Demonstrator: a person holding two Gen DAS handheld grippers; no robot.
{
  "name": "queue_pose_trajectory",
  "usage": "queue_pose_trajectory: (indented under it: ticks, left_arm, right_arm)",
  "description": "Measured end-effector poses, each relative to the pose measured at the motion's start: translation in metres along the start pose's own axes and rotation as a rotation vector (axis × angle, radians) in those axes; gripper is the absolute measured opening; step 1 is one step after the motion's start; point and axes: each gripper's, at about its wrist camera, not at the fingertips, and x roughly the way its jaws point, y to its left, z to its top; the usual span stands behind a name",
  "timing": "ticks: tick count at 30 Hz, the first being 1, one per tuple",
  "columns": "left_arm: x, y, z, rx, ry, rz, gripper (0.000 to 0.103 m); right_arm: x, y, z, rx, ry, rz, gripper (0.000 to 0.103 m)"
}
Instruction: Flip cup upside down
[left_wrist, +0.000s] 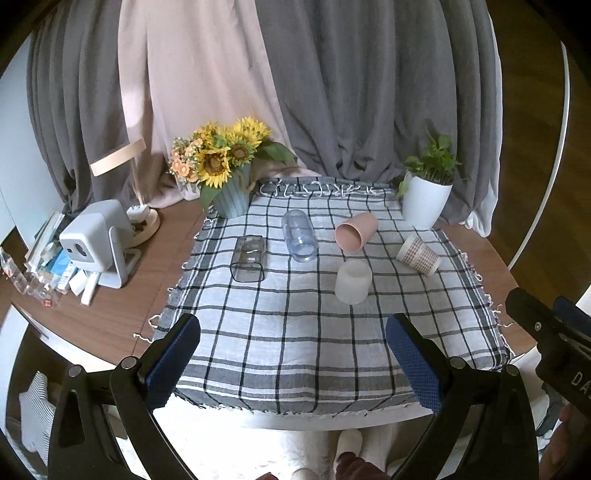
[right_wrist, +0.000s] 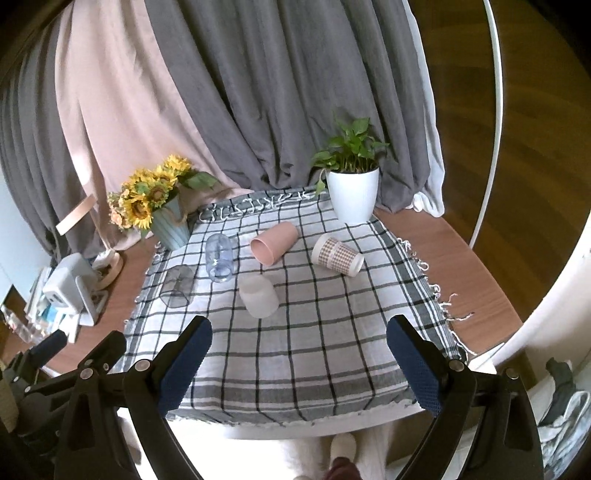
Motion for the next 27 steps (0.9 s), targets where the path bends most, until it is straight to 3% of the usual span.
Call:
queue_pose_trajectory:
  ticks: [27]
  left_arm:
    - [-0.018, 0.015, 0.001, -0.006, -0.032, -0.006, 0.103]
  right_arm:
    - [-0.021, 0.020, -0.008, -0.012, -0.025, 0.014, 0.096]
